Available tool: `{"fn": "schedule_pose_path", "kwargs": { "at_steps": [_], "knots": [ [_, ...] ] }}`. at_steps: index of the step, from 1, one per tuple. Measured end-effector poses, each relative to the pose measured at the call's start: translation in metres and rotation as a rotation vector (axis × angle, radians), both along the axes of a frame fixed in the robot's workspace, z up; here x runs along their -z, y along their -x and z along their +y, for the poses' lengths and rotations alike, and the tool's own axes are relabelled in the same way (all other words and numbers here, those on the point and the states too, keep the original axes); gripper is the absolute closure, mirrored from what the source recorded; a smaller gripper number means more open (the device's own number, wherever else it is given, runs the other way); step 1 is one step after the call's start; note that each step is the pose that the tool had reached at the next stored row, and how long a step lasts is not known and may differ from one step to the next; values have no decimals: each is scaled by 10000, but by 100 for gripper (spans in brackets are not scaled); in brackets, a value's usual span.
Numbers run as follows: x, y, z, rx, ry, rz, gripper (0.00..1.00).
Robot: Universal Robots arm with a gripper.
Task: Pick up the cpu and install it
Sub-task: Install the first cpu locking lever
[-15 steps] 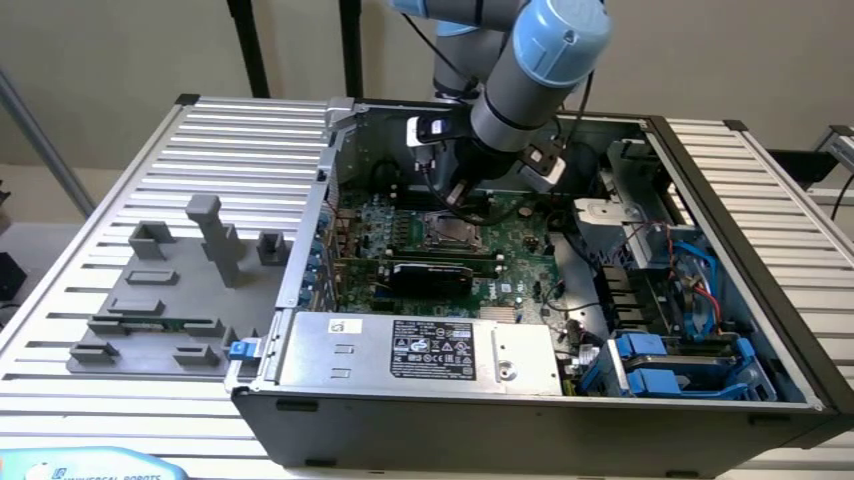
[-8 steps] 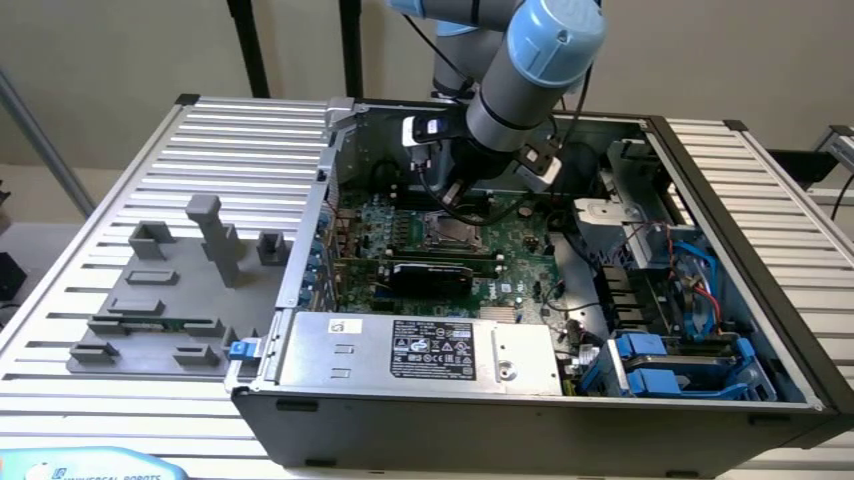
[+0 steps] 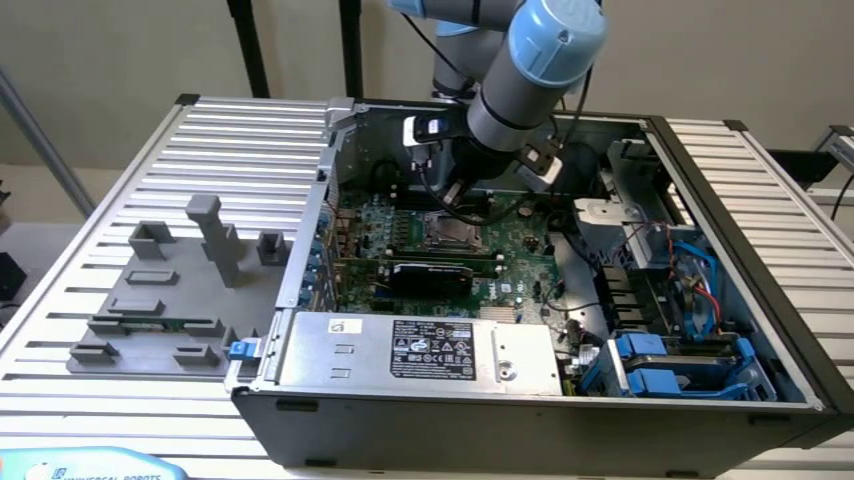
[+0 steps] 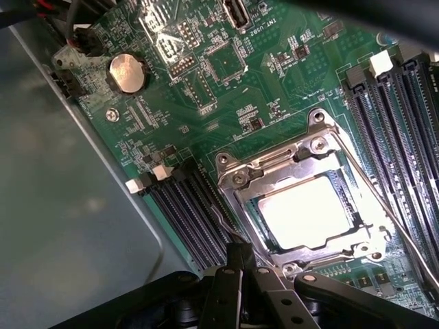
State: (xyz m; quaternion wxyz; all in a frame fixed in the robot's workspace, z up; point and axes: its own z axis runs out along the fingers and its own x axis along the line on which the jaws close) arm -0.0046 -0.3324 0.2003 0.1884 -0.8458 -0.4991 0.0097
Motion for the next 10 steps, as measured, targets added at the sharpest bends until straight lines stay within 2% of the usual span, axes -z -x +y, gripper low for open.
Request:
{"fn": "schedule_pose_path", "kwargs": {
  "at_steps": [10],
  "knots": [
    [8,-26,-1,0,3,1,89]
  ]
}}
